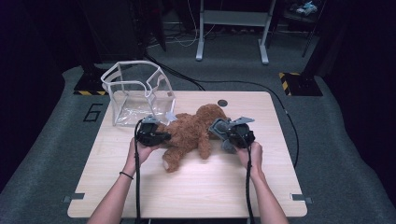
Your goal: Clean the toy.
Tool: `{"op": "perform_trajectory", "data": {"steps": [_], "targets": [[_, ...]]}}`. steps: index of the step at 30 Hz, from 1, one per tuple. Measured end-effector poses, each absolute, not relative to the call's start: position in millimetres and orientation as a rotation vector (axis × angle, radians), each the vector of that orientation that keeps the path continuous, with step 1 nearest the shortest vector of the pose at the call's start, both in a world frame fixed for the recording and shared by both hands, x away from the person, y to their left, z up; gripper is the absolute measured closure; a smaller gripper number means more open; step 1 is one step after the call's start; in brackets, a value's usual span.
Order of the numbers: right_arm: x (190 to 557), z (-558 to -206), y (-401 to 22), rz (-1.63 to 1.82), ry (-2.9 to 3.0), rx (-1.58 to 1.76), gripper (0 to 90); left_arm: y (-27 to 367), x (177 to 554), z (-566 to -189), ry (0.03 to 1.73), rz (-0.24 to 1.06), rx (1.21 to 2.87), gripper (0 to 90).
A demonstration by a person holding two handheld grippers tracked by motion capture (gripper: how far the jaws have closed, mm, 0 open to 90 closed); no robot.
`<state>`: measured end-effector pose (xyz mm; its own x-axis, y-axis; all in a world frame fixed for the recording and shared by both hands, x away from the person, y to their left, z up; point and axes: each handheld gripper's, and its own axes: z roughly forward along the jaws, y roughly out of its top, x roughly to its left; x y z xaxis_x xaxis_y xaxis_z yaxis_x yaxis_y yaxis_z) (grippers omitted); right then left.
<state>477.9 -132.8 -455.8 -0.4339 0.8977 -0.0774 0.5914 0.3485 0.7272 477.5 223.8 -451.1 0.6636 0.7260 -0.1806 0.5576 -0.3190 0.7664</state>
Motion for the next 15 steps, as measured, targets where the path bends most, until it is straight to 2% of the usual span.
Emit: {"op": "perform_trajectory", "data": {"steps": [6,15], "targets": [[478.7,-459.8,-171.9,0.824,2.073,1.410,78.7,224.3,478.0,-451.6,0.996,0.243,2.010,86.2],[462.8,-457.9,-207.9,0.776,2.029,1.498,78.2,226.1,478.1,-451.4,0.984,0.231,2.025,86.2]]}}
